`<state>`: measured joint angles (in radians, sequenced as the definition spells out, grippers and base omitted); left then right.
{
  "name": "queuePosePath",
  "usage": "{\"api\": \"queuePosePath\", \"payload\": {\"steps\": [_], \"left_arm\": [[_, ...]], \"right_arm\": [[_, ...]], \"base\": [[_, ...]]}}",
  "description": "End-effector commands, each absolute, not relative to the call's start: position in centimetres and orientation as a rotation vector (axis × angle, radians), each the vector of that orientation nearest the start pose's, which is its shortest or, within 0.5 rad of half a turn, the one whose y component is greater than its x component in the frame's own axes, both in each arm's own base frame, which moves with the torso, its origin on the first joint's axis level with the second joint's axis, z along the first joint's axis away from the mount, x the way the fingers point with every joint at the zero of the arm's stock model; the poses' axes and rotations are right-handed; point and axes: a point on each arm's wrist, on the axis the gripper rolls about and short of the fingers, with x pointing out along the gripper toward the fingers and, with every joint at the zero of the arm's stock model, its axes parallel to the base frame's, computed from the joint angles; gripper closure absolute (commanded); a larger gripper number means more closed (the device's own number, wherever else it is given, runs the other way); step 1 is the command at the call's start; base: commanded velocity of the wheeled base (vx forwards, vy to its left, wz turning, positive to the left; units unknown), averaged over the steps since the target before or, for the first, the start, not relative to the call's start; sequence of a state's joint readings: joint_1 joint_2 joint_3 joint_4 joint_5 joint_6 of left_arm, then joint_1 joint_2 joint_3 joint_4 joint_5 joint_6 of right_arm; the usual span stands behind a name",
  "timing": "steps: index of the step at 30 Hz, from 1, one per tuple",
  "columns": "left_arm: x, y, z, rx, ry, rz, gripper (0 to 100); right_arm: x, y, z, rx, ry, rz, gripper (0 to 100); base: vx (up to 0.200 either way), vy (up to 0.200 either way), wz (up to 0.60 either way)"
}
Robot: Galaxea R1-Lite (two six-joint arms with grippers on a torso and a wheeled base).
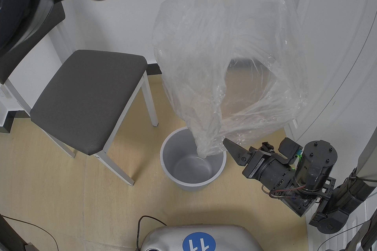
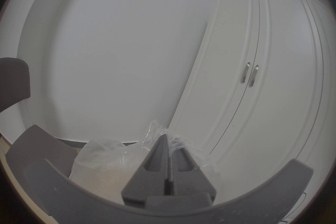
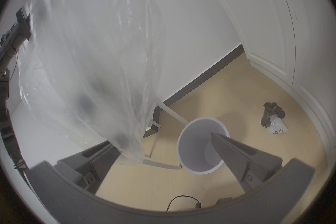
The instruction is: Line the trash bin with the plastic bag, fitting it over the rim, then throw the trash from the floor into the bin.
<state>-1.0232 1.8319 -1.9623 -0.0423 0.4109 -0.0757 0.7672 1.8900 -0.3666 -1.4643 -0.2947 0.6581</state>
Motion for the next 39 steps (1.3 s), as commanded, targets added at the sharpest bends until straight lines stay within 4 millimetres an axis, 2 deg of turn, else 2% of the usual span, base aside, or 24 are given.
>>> {"api": "queuePosePath", "payload": {"steps": [1, 4, 9, 17, 24, 32, 39], "left_arm": [[17.5, -28.9, 40.6, -0.194, -0.107, -0.631, 100], [17.2, -29.0, 40.6, -0.197, -0.107, -0.622, 100], [16.8, -29.2, 40.7, -0.203, -0.108, -0.606, 100], [15.4, -29.2, 41.2, -0.220, -0.115, -0.617, 100], [15.1, -29.3, 41.4, -0.251, -0.121, -0.622, 100], [15.2, -29.5, 41.3, -0.266, -0.123, -0.584, 100], [15.2, -29.6, 41.6, -0.293, -0.146, -0.586, 100]], "right_arm": [[20.3, 19.2, 10.8, 0.619, 0.210, 0.452, 0], [19.9, 19.3, 11.0, 0.631, 0.193, 0.470, 0], [17.7, 20.4, 11.6, 0.640, 0.187, 0.538, 0], [18.1, 20.6, 11.3, 0.640, 0.187, 0.524, 0], [18.3, 20.6, 11.2, 0.640, 0.185, 0.516, 0], [18.4, 20.7, 12.5, 0.682, 0.102, 0.494, 0], [19.1, 21.7, 10.4, 0.651, 0.155, 0.464, 0]], "base": [[0.000, 0.000, 0.00], [0.000, 0.000, 0.00], [0.000, 0.000, 0.00], [0.000, 0.000, 0.00], [0.000, 0.000, 0.00], [0.000, 0.000, 0.00], [0.000, 0.000, 0.00]]}}
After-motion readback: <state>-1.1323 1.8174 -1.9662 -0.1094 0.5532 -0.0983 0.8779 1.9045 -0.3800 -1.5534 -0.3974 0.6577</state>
